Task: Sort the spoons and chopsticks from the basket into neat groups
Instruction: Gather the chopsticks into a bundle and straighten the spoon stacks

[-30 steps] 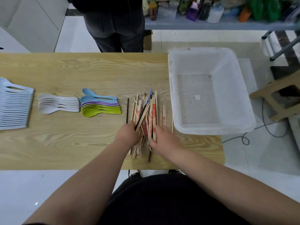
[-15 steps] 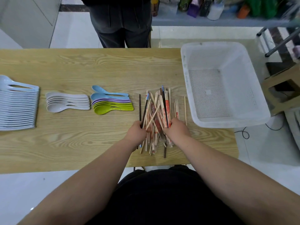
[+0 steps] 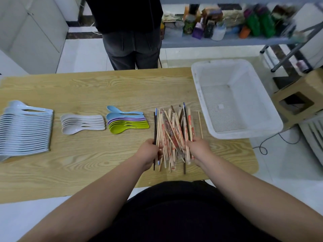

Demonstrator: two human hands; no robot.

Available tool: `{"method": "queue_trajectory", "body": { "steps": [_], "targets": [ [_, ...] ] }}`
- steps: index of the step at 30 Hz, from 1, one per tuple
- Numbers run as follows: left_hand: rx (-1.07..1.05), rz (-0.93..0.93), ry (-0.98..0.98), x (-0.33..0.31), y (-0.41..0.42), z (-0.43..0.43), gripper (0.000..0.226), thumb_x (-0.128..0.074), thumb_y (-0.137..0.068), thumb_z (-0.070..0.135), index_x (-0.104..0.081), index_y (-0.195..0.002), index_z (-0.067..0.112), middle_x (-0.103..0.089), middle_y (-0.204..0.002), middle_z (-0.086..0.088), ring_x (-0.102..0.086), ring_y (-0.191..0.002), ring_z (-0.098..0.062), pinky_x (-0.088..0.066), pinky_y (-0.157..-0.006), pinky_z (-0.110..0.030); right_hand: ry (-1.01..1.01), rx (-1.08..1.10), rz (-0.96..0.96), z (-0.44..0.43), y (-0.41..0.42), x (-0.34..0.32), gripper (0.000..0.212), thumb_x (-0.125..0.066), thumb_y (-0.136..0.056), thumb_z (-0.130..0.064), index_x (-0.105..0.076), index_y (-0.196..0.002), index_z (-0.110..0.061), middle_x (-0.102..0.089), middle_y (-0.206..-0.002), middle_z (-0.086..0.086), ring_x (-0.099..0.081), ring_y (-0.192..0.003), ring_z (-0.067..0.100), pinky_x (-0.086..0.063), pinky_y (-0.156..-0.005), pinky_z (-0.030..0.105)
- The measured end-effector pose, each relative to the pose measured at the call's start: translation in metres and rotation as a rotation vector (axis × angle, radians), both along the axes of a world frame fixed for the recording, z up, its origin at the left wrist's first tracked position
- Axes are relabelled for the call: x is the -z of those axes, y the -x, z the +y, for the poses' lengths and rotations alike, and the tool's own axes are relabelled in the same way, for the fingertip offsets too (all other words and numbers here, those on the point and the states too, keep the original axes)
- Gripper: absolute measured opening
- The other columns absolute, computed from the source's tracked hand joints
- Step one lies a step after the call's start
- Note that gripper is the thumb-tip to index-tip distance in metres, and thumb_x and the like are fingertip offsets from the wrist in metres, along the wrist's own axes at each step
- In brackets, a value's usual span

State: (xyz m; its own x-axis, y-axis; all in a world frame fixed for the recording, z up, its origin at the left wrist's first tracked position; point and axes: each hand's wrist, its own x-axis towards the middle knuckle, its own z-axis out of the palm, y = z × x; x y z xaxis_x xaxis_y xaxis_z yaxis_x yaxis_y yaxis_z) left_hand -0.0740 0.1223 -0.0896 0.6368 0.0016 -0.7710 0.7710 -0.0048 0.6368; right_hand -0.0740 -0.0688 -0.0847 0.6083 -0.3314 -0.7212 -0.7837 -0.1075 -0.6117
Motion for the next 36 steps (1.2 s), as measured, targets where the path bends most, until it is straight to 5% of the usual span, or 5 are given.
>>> {"method": "queue_trajectory", "body": {
  "steps": [3, 7, 18, 26, 36],
  "targets": [
    [-0.005, -0.029, 0.053, -0.008, 0.000, 0.001, 0.039, -0.030, -0.090, -0.017, -0.053, -0.114, 0.003, -0.055, -0.092, -0.009, -0.052, -0.060, -0.013, -0.047, -0.056, -0.029, -0.206, 0.074, -0.027, 0.006, 0.008, -0.005, 0.053, -0.064, -0.096, -0.014, -0.046, -0.147, -0.012, -0.077, -0.093, 0.010, -0.075, -0.085, 0.027, -0.063, -0.073, 0.051],
    [-0.026, -0.065, 0.131, -0.017, 0.003, -0.003, 0.029, -0.042, -0.093, -0.016, -0.055, -0.105, 0.006, -0.060, -0.092, -0.010, -0.062, -0.068, -0.018, -0.054, -0.061, -0.032, -0.276, 0.093, -0.063, 0.014, 0.015, -0.009, 0.052, -0.065, -0.096, -0.014, -0.047, -0.145, -0.014, -0.075, -0.102, 0.013, -0.076, -0.075, 0.016, -0.060, -0.059, 0.035],
    [0.114, -0.075, -0.057, -0.003, 0.013, -0.008, 0.037, -0.044, -0.092, -0.007, -0.045, -0.105, 0.027, -0.064, -0.095, -0.015, -0.050, -0.059, -0.019, -0.039, -0.048, -0.030, -0.288, 0.183, -0.065, 0.006, 0.021, -0.007, 0.077, -0.061, -0.094, 0.003, -0.028, -0.156, -0.028, -0.064, -0.114, 0.014, -0.074, -0.074, 0.019, -0.058, -0.057, 0.032],
    [0.242, -0.156, -0.171, 0.008, -0.002, -0.025, 0.025, -0.043, -0.091, 0.003, -0.052, -0.097, 0.025, -0.064, -0.093, -0.009, -0.052, -0.069, -0.020, -0.042, -0.057, -0.030, 0.108, -0.129, -0.086, -0.013, 0.013, -0.002, 0.059, -0.049, -0.099, -0.015, -0.035, -0.153, -0.037, -0.052, -0.148, 0.001, -0.052, -0.052, 0.004, -0.043, -0.045, 0.023],
    [0.209, -0.117, -0.280, 0.017, -0.025, -0.043, 0.029, -0.055, -0.087, 0.006, -0.070, -0.091, 0.031, -0.073, -0.087, -0.004, -0.060, -0.058, -0.016, -0.049, -0.053, -0.029, 0.278, -0.384, -0.103, -0.031, -0.010, 0.002, 0.056, -0.043, -0.103, -0.015, -0.036, -0.152, -0.040, -0.057, -0.131, 0.005, -0.061, -0.064, 0.018, -0.043, -0.043, 0.024]
  ]
}}
